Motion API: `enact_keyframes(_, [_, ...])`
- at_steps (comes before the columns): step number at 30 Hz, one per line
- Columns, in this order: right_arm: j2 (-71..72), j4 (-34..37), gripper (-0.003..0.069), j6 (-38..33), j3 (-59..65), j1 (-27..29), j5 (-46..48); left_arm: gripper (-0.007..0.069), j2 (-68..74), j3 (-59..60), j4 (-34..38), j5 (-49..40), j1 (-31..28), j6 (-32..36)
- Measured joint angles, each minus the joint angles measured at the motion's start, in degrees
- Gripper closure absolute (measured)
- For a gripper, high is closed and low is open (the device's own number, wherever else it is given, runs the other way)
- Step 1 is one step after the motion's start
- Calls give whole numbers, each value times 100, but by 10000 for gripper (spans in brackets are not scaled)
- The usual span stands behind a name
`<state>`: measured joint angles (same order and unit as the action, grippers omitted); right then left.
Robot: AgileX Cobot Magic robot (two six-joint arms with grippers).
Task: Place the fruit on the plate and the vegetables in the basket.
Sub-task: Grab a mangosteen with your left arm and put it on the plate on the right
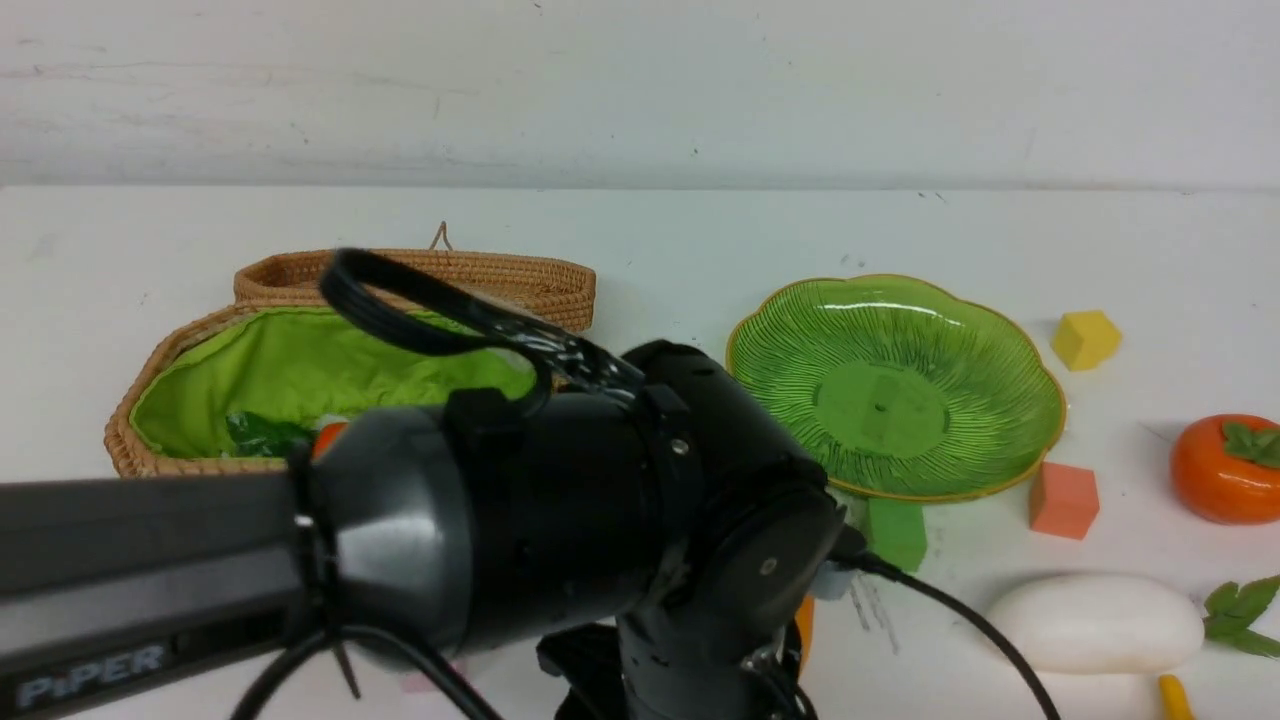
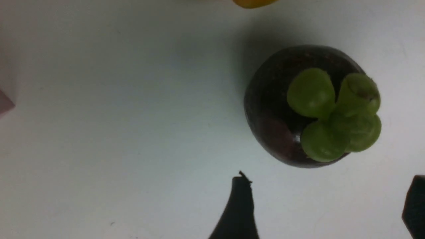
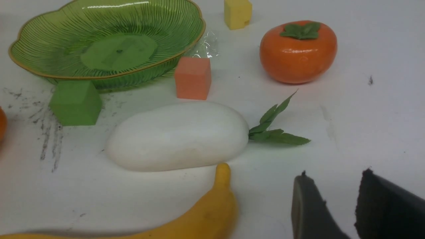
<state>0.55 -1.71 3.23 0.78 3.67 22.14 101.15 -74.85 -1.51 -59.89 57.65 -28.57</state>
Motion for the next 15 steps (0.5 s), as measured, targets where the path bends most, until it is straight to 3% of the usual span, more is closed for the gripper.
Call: enact_keyframes(15, [0, 0, 417, 0, 0, 0, 0, 29, 180, 0, 1, 198, 0, 0])
